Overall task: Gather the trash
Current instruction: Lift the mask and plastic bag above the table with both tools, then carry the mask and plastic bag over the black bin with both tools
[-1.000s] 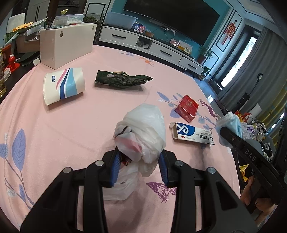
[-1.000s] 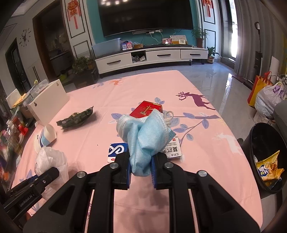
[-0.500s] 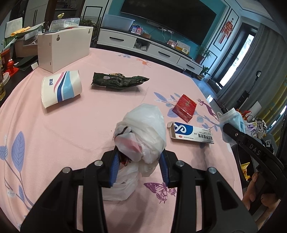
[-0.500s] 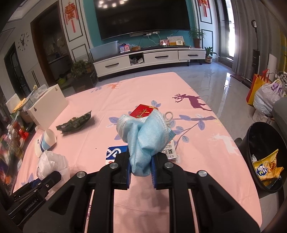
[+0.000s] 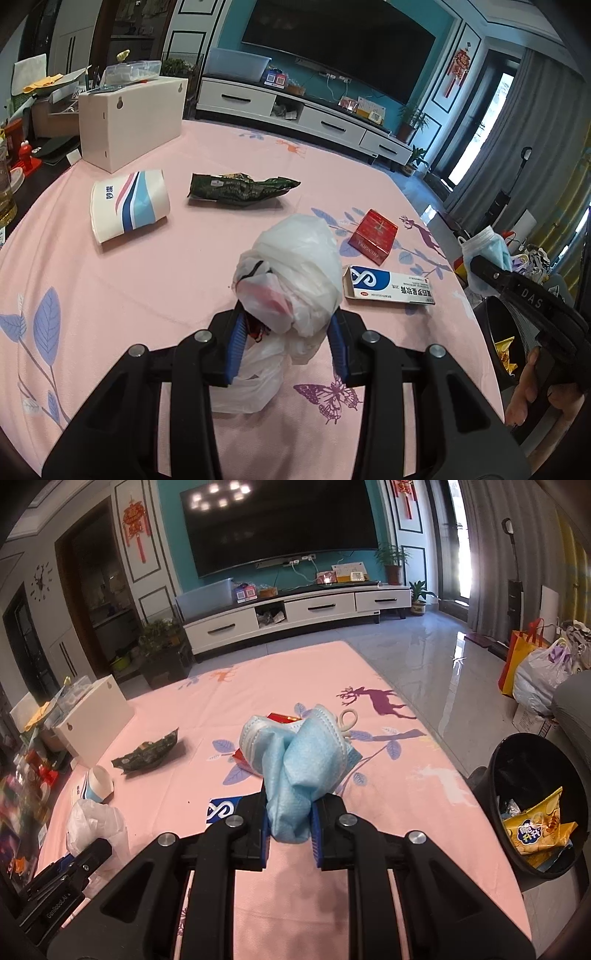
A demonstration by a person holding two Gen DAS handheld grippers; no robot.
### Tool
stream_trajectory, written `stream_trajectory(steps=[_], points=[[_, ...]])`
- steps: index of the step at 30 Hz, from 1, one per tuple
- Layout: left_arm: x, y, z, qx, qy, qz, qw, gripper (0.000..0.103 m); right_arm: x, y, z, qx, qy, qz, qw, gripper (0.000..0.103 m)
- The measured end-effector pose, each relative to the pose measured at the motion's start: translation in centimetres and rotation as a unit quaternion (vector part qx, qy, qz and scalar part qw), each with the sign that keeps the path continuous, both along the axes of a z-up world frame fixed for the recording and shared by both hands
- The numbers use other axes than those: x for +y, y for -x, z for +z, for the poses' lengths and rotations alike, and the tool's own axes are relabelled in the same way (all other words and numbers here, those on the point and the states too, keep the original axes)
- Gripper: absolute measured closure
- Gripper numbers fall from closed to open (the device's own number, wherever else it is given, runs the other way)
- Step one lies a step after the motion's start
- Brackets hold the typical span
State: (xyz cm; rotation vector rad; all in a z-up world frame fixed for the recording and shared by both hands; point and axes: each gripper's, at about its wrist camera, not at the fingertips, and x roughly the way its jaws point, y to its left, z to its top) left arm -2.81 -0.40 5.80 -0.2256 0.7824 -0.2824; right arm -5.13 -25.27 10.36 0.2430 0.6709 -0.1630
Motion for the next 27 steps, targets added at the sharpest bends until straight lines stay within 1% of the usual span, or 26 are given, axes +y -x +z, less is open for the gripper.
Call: stream_trajectory(steps=[14,17,20,22,25,27], points=[[-2.0,0.5,0.1,-0.012,-0.026,-0.023,0.9993,0.065,-3.3,1.4,1.6,-0.023,-0.029,-0.029,0.999,0.085],[-3.0,0.9,0.6,-0.022,-0.031,-0.028,0.9989,0.065,-4.3,1.8,2.0,-0.034,-0.04,-0.028,0.998,0.085],[-4.5,1.0,1.0,-0.027,-0.04,-0.034,0.9982,0.065,-6.0,2.3,2.4,-0.041,-0.053,-0.044,0.997,0.085],[-5.5,1.0,1.3,-0.022,-0.03,-0.045,0.9983,0.065,-7.2,2.8,2.6,-0.044,-0.063,-0.055,0.996,0.085],[-7.4,0.7,1.5,0.011,0.006,-0.077,0.997,0.065,-10.0,3.6,2.6,-0.033,-0.091,-0.082,0.992,0.085],[-9.1,0.7,1.7,0.015,0.015,-0.084,0.9963,0.065,-11.7,4.3,2.5,-0.033,-0.106,-0.1,0.989,0.085]])
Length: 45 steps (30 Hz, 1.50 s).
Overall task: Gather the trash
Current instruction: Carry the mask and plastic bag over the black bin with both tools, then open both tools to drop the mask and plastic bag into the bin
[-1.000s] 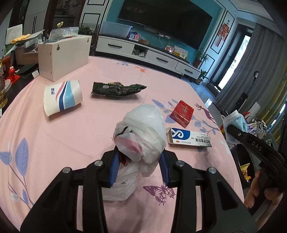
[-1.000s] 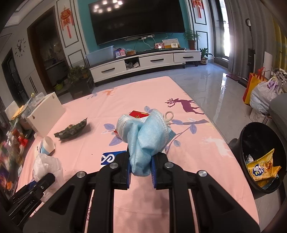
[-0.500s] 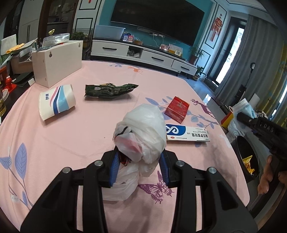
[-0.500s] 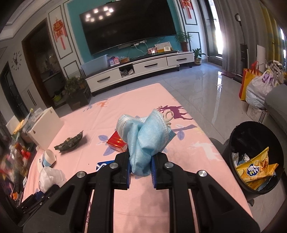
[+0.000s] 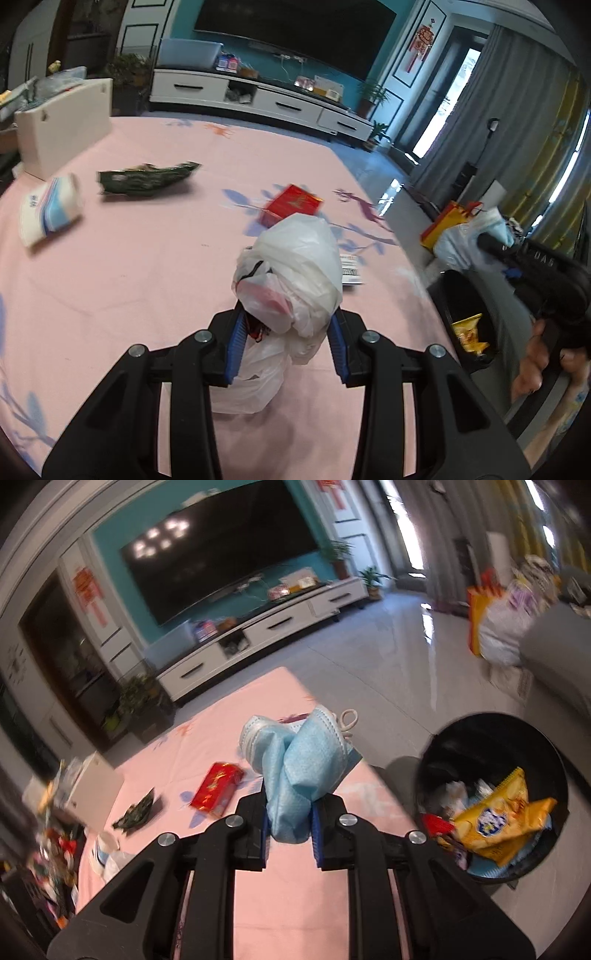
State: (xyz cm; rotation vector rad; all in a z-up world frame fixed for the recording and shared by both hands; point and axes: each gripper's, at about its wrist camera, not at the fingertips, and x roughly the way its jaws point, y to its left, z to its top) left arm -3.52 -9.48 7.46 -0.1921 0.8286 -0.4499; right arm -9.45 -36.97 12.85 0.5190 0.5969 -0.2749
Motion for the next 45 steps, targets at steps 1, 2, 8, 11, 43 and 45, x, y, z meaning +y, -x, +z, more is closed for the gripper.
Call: stream_trajectory(steps=[1,2,8,11,43,45], points=[[-0.9,0.1,0.1,-0.003,-0.001,-0.004,1.0,0.065,-0.8,0.4,0.0,-0.001,-0.006,-0.008,1.0,0.085],[-1.7,0.2,0.1,-0.004,-0.002,-0.008,1.0,0.065,-1.6,0.8,-0.1,-0.001,-0.013,-0.018,1.0,0.085],[-8.3,0.9,0.5,-0.012,-0.008,-0.059,0.9982,0.065,-6.5,3.7,-0.8,-0.003,-0.051,-0.089,0.995,0.085],[-11.4,1.4,0.7,-0.019,-0.009,-0.086,0.996,0.065,-7.9,4.9,-1.1,-0.005,-0.062,-0.115,0.991,0.085],[-30.4,3.7,-4.0,0.047,-0.043,-0.267,0.9616,0.064,-15.0,9.7,-5.8,0.058,-0.148,-0.238,0.958,0.083],[-30.8,3.6,-4.4,0.055,-0.042,-0.269,0.9608,0.064,-15.2,9.7,-6.0,0.061,-0.151,-0.241,0.957,0.083]])
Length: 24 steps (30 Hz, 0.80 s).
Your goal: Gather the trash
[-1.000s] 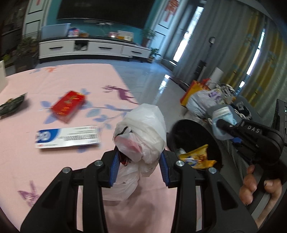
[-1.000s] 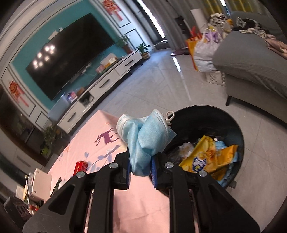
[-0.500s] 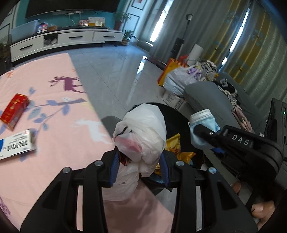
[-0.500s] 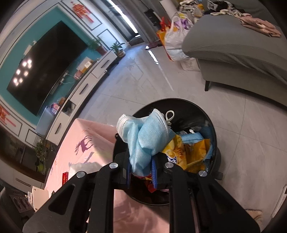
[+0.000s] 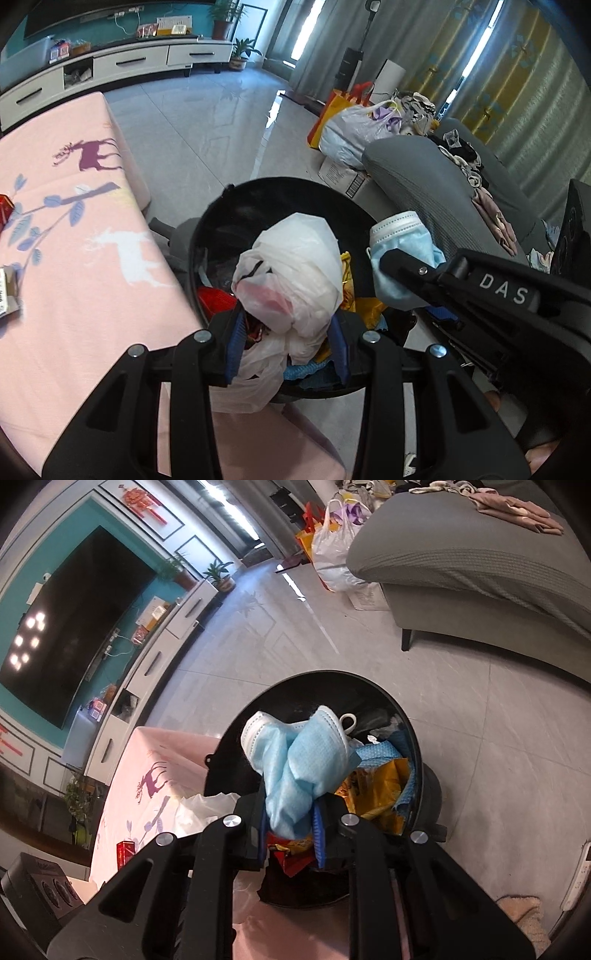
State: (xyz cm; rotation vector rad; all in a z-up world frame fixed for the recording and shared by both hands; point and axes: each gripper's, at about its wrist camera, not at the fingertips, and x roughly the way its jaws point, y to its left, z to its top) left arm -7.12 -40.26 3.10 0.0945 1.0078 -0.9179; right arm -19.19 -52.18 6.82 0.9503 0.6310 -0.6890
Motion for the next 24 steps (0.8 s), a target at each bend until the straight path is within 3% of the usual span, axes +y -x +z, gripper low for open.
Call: stream_trajectory(steps=[2,4,6,11,13,19,24], points=[[-0.1,0.0,-0.2,0.004,0.0,-0.001,1.0,0.062,0.0,0.0,0.0,0.001,-0.004,-0.003,1.0,0.08],[-0.2,-0.1,-0.3,0.008,0.003,-0.002,1.0,0.053,0.0,0.1,-0.1,0.001,-0.008,-0.006,1.0,0.074],[-0.1,-0.2,-0.3,0.012,0.011,0.0,0.9999,0.036,0.1,0.1,0.0,-0.003,-0.009,-0.008,1.0,0.067],[1.8,-0.5,0.8,0.015,0.04,0.018,0.9989,0.017,0.5,0.1,0.7,-0.019,-0.005,-0.008,1.0,0.041],[3.3,-0.8,1.5,0.013,0.049,0.029,0.9983,0.012,1.1,-0.1,1.3,-0.025,0.002,-0.004,1.0,0.036],[11.5,-2.5,3.6,-0.02,0.059,0.106,0.9924,0.003,3.7,-2.2,3.3,-0.034,0.03,0.033,0.998,0.028],[21.5,-4.8,5.0,-0.043,0.05,0.209,0.9757,0.003,7.5,-5.4,4.8,-0.036,0.059,0.09,0.993,0.02]])
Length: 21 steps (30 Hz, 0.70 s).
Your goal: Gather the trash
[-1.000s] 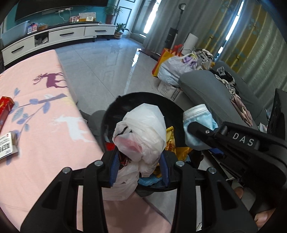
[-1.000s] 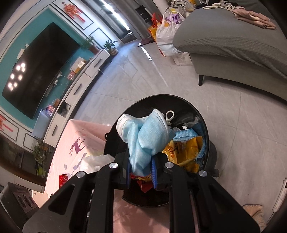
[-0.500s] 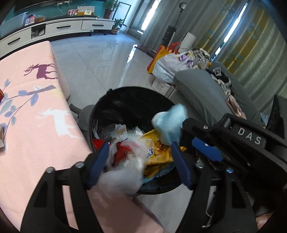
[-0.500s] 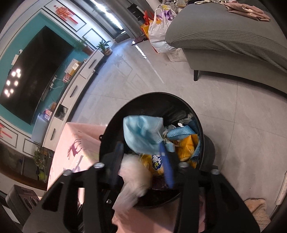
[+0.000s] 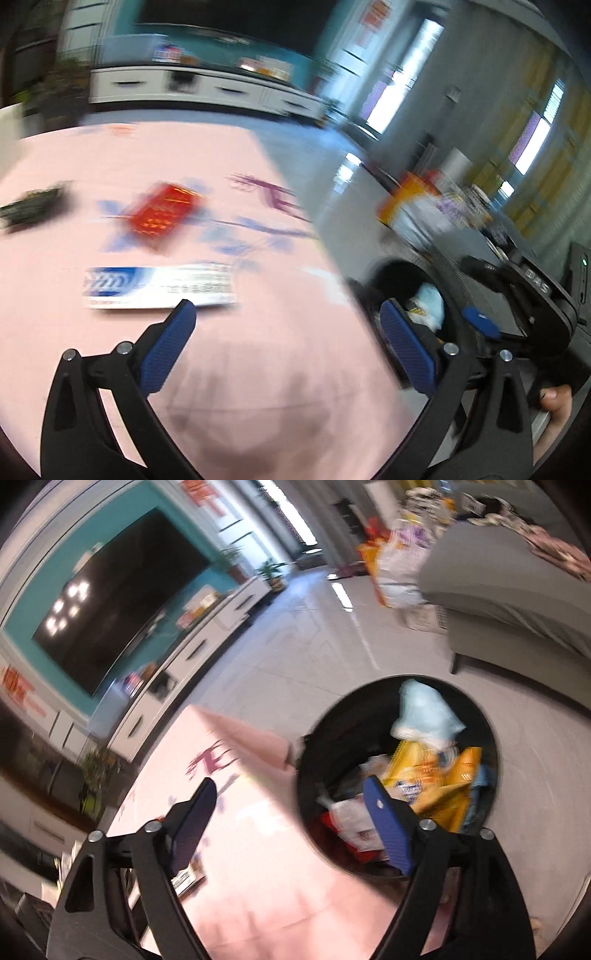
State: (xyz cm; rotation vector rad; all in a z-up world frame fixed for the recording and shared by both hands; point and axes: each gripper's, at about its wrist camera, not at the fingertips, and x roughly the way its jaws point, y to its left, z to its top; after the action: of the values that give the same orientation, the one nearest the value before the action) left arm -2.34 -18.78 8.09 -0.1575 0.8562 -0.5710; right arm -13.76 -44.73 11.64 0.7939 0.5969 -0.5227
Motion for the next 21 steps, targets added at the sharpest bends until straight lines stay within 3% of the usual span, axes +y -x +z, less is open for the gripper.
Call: stream_trajectory(steps=[6,11,14,17,19,21], points=[[14.1,-2.9,0.3,-0.001,-0.036,0.137,0.99,0.003,5.9,-4.9,0.3,0.021,0.046,0.093,0.994,0.014],[25.2,-5.4,-0.6,0.017,-0.02,0.27,0.9626,0.003,11.4,-8.8,-0.8,0.056,0.083,0.166,0.981,0.014],[29.8,-7.3,-1.2,0.033,-0.011,0.302,0.9526,0.003,14.3,-10.8,-1.6,0.074,0.103,0.203,0.971,0.014],[32.3,-8.1,-2.1,0.056,0.031,0.328,0.9426,0.003,17.4,-13.5,-1.9,0.098,0.129,0.233,0.959,0.014],[32.6,-9.4,-1.8,0.065,0.059,0.309,0.9471,0.003,19.5,-15.8,-2.3,0.106,0.149,0.254,0.95,0.014],[31.7,-10.7,-0.9,0.053,0.059,0.29,0.9539,0.003,21.2,-18.2,-3.0,0.119,0.165,0.267,0.942,0.014]])
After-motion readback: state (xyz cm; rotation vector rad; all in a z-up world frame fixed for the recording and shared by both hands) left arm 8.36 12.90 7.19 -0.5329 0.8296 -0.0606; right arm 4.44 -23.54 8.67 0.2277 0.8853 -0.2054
